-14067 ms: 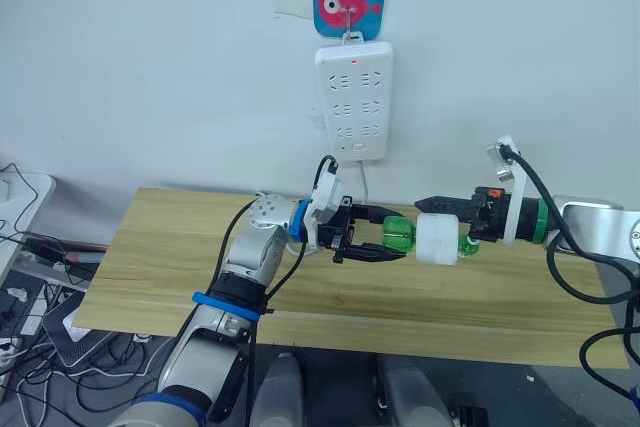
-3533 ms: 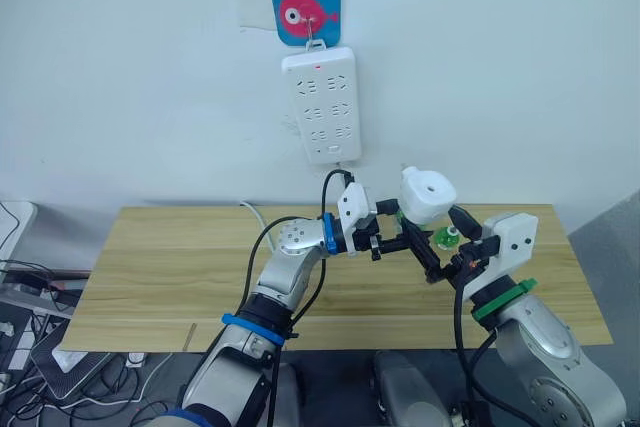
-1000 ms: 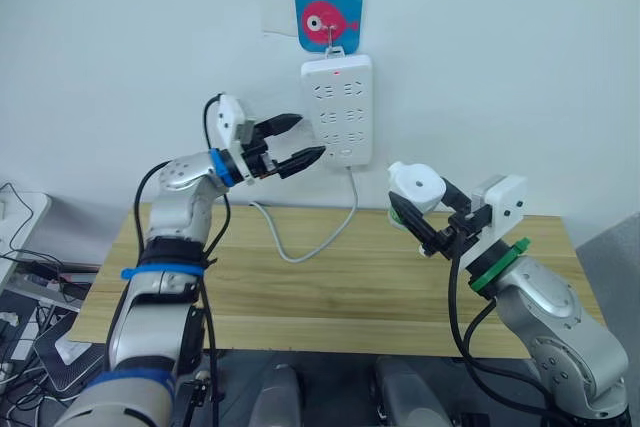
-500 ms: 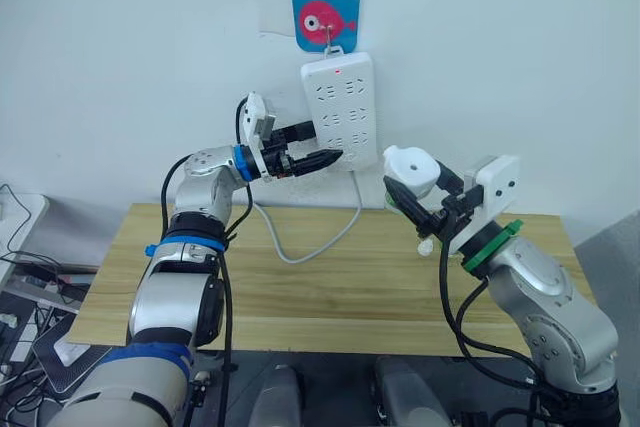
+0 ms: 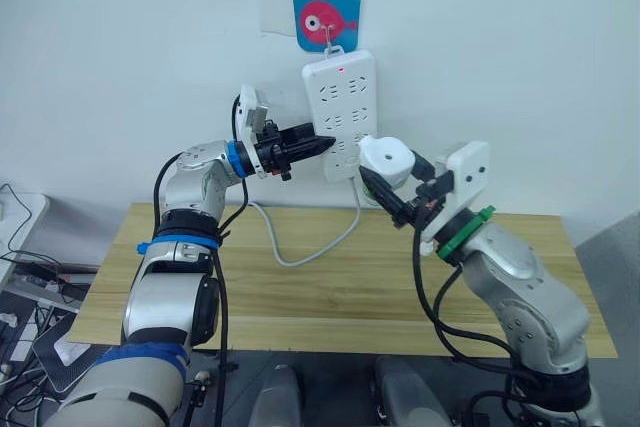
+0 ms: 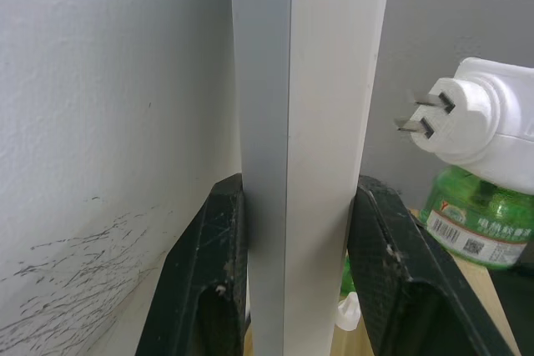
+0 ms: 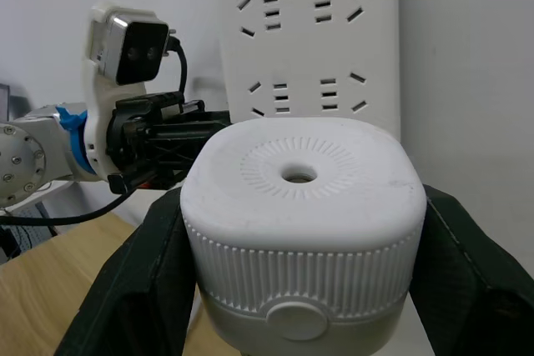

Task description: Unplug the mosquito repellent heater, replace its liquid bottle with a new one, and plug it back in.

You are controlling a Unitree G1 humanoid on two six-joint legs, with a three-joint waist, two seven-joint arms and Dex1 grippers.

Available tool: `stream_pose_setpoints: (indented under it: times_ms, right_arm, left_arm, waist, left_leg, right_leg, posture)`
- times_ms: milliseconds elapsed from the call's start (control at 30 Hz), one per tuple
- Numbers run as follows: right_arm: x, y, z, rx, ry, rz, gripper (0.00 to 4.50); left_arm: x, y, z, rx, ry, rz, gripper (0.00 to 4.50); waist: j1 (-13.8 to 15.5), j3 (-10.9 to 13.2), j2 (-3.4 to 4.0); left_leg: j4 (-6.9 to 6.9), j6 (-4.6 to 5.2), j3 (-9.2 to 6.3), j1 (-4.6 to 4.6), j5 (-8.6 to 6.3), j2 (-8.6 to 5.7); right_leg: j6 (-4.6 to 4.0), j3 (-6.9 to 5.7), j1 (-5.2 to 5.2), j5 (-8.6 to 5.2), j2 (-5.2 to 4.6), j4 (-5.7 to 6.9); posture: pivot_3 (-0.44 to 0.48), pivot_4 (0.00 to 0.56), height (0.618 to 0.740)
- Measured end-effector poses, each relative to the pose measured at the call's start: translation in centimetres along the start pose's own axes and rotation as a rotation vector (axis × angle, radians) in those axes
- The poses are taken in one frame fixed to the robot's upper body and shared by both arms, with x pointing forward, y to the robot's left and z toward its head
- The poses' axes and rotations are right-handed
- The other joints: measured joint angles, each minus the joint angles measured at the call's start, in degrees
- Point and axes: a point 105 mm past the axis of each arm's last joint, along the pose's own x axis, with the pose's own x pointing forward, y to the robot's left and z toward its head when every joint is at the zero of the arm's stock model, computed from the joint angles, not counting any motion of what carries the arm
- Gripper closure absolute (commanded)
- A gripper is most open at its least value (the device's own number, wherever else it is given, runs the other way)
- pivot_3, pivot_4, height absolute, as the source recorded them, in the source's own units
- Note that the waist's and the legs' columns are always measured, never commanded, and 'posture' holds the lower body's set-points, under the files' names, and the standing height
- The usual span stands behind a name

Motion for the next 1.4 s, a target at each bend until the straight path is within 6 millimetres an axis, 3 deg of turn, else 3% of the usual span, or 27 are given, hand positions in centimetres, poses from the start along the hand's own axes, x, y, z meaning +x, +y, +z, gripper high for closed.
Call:
stream_pose_setpoints:
  times_ms: [233,1400]
  right_arm:
    - [0.8,-0.5,-1.6,-0.009,0.071,-0.062,1.52]
    - [1.8,-1.0,-1.1,0.016,0.042,-0.113,1.52]
  left_arm:
    - [0.0,0.0,0.0,0.008,0.003,0.001,3.23]
    - [-0.6,0.3,0.2,0.040,0.025,0.015,3.23]
  waist:
    - [0.00,0.00,0.00]
    - [-0.01,0.02,0.03]
  left_leg:
    - [0.00,0.00,0.00,0.00,0.00,0.00]
    - [-0.02,0.01,0.00,0.02,-0.01,0.01]
  right_leg:
    - [0.00,0.00,0.00,0.00,-0.01,-0.01]
    - [0.00,0.00,-0.01,0.00,0.01,-0.01]
  posture:
    - [-0.055,0.186,0.740]
    - [-0.052,0.200,0.740]
